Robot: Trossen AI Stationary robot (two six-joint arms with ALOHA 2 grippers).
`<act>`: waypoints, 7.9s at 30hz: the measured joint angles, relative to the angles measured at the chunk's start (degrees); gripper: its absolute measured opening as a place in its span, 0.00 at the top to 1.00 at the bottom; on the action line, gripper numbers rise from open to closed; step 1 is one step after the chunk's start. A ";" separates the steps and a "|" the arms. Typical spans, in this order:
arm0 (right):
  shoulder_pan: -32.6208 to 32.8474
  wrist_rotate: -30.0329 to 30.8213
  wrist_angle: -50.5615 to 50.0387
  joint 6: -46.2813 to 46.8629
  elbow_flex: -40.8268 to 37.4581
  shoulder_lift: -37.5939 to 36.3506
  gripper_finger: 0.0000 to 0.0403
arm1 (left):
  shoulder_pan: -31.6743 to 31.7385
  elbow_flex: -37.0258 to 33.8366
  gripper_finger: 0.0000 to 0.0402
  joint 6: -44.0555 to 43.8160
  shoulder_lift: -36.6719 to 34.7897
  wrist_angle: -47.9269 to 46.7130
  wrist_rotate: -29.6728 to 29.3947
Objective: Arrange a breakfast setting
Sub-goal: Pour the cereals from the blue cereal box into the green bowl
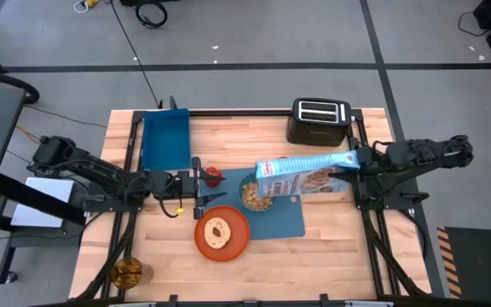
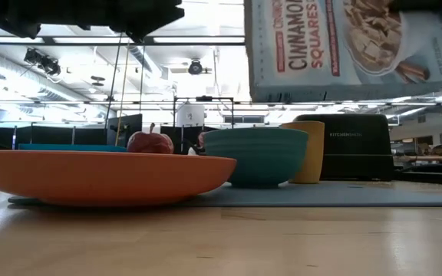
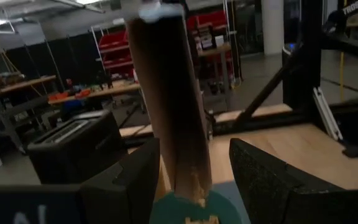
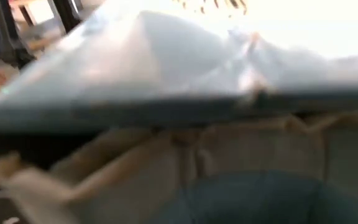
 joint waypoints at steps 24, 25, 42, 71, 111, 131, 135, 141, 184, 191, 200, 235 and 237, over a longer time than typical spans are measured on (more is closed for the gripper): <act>0.00 -1.36 30.44 -13.92 -13.71 -14.95 0.69 | 8.66 0.41 0.22 -1.91 6.60 19.19 7.93; 0.00 -1.44 34.90 -15.11 -15.13 -14.74 0.69 | 9.16 0.97 0.22 -1.95 8.24 21.25 9.00; -3.08 -7.56 106.11 -22.34 -32.60 12.96 0.69 | 15.57 29.57 0.22 -5.20 30.77 24.14 22.18; -5.14 -4.38 111.64 -24.28 -31.03 25.60 0.32 | 20.21 48.41 0.97 -12.14 33.33 2.00 32.29; -1.51 13.64 87.30 -27.21 -8.22 43.09 0.03 | 19.77 10.49 0.99 -3.69 -54.55 -86.38 32.73; 1.01 16.60 96.96 -28.13 -1.98 58.78 0.06 | 19.04 9.25 0.99 -27.84 -55.24 -90.03 24.48; 1.31 17.18 97.18 -28.13 -1.98 58.91 0.06 | 16.88 9.25 0.99 -30.28 -55.22 -89.30 22.30; 1.51 19.24 97.30 -28.43 -1.98 58.89 0.06 | 15.13 9.29 0.99 -23.82 -53.39 -79.72 4.72; 7.15 24.11 83.60 -18.87 -2.05 57.87 0.06 | 49.25 7.84 0.74 -10.44 16.65 -8.03 21.53; 6.59 23.51 67.68 -16.35 3.98 57.72 0.06 | 49.79 7.87 0.46 -9.37 9.16 -18.75 21.53; 5.73 20.74 50.08 -10.73 13.02 57.71 0.06 | 49.66 8.52 0.32 -8.46 -0.99 -29.87 20.95; 0.59 15.78 49.07 -11.68 13.40 57.71 0.06 | 49.77 8.74 0.69 -15.36 -7.59 -26.42 20.47; 0.59 15.73 49.06 -11.80 13.41 57.71 0.06 | 49.77 8.74 0.77 -16.47 -7.58 -25.88 20.43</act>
